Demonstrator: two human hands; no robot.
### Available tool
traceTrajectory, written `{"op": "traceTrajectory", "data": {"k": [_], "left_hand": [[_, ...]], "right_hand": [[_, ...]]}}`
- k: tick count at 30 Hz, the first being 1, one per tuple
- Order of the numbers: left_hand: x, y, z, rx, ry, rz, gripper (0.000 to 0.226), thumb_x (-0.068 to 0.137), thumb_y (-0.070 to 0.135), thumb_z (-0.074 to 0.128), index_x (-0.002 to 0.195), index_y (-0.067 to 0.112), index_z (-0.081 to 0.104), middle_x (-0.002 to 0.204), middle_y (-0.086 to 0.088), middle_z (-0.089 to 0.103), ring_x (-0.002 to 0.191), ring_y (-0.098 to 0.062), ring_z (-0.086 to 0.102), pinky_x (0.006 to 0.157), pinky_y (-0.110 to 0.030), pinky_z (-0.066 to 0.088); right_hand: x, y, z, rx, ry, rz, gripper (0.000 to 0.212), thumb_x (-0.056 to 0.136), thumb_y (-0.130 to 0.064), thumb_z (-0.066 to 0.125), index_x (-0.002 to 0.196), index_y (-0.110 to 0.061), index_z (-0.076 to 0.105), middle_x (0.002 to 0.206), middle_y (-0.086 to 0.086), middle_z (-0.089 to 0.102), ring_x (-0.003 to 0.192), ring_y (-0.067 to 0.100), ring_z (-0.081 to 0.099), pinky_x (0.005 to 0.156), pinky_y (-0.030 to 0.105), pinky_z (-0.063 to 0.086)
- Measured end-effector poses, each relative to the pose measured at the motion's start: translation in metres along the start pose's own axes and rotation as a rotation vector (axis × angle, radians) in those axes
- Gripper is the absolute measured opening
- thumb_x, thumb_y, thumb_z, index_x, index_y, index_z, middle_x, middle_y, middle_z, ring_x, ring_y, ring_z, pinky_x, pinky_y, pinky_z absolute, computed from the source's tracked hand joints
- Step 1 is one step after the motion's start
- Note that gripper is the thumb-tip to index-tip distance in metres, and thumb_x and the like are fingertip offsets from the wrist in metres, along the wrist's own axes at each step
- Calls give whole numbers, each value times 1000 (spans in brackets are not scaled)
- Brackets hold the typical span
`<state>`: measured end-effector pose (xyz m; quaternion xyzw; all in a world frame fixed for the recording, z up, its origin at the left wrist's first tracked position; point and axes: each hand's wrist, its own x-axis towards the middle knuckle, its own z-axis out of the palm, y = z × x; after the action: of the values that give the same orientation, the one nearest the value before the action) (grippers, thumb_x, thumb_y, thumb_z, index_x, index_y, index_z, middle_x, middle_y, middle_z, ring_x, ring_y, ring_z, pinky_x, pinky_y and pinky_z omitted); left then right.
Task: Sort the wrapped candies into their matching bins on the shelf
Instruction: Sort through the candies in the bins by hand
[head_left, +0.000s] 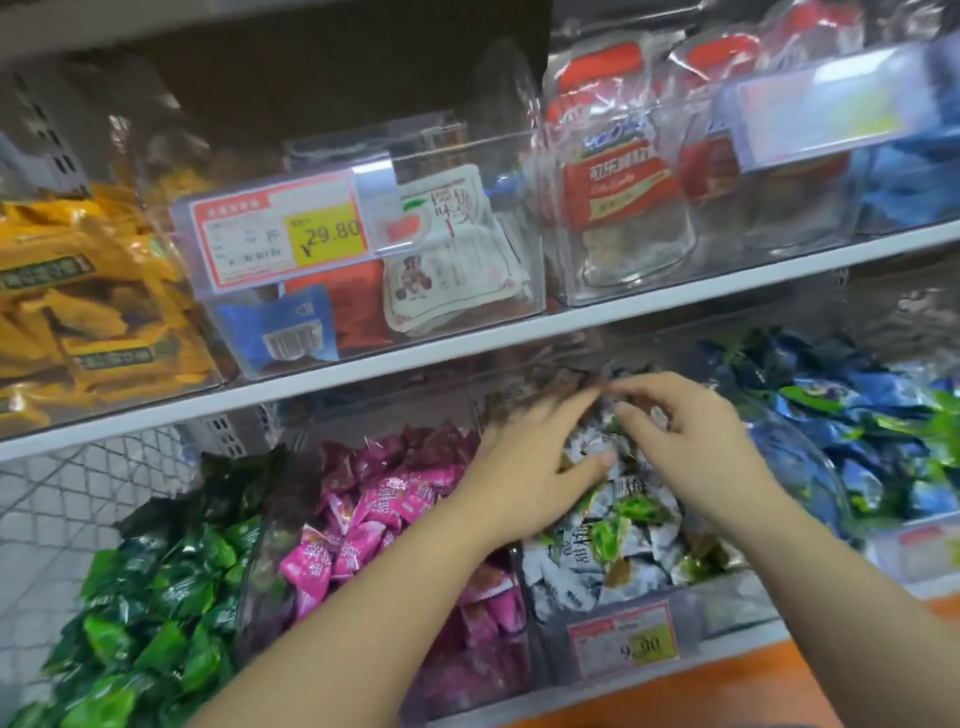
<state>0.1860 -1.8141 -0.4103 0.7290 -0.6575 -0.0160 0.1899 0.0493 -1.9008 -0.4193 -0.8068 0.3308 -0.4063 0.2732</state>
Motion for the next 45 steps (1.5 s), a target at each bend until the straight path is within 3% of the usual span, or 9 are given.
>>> {"op": "traceTrajectory", "data": {"k": [6, 12, 18, 22, 25, 28, 34, 42, 45], "left_hand": [[-17, -8, -2, 317, -310, -12, 82, 87, 72, 32, 149, 37, -9, 157, 15, -16, 146, -11, -9, 114, -50, -7], [-20, -9, -5, 315, -351, -43, 81, 88, 71, 31, 149, 38, -9, 157, 11, -19, 146, -15, -10, 114, -53, -8], [-67, -25, -32, 101, -59, -65, 59, 93, 58, 38, 147, 43, 18, 156, 14, 15, 142, -9, 17, 118, -43, 1], [-120, -51, -62, 81, 71, -119, 41, 94, 50, 44, 135, 41, 44, 140, 21, 41, 130, -1, 36, 118, -43, 9], [-162, -78, -86, 17, 222, -190, 35, 93, 40, 53, 127, 36, 55, 123, 19, 55, 113, 1, 48, 109, -33, 31], [-203, -107, -101, -41, 349, -302, 31, 91, 34, 57, 122, 34, 59, 111, 24, 54, 103, 5, 52, 93, -18, 40], [-273, -164, -105, -140, 612, -504, 18, 88, 29, 61, 105, 35, 64, 100, 20, 63, 90, 9, 57, 82, -27, 48], [-323, -199, -111, -225, 848, -634, 8, 85, 30, 59, 81, 37, 60, 77, 21, 63, 78, 11, 57, 76, -15, 43], [-329, -210, -113, -218, 955, -705, 12, 83, 31, 65, 91, 29, 56, 78, 15, 56, 78, 1, 53, 72, -22, 40]], "right_hand": [[2, 11, 6, -387, -298, -58, 40, 96, -30, 47, 136, -36, 46, 149, -11, 35, 138, 19, 24, 113, 41, 22], [0, 5, 12, -354, -318, -40, 39, 97, -25, 46, 136, -32, 48, 150, -10, 33, 141, 20, 17, 114, 45, 20], [-14, -26, 20, -223, -104, -143, 28, 93, -16, 53, 118, -21, 65, 126, -1, 60, 124, 21, 43, 104, 32, 31], [-26, -69, 49, -105, -162, -241, 23, 91, -14, 57, 109, -20, 70, 113, -2, 66, 112, 20, 54, 96, 32, 41], [-36, -100, 79, -33, -255, -322, 20, 91, -14, 57, 106, -20, 71, 101, -10, 63, 100, 9, 55, 85, 13, 36], [-49, -132, 110, 30, -365, -365, 19, 92, -16, 57, 106, -21, 70, 96, -15, 59, 90, -6, 49, 74, -2, 32], [-71, -180, 166, 133, -458, -469, 19, 89, -10, 61, 101, -20, 72, 85, -24, 58, 77, -11, 53, 66, 1, 34], [-54, -195, 219, -17, -492, -502, 17, 87, -11, 64, 100, -18, 72, 94, -6, 67, 74, 13, 59, 68, 8, 37], [-31, -215, 243, -117, -600, -553, 23, 89, -21, 63, 111, -24, 67, 102, -2, 69, 67, 9, 57, 61, 9, 36]]}}
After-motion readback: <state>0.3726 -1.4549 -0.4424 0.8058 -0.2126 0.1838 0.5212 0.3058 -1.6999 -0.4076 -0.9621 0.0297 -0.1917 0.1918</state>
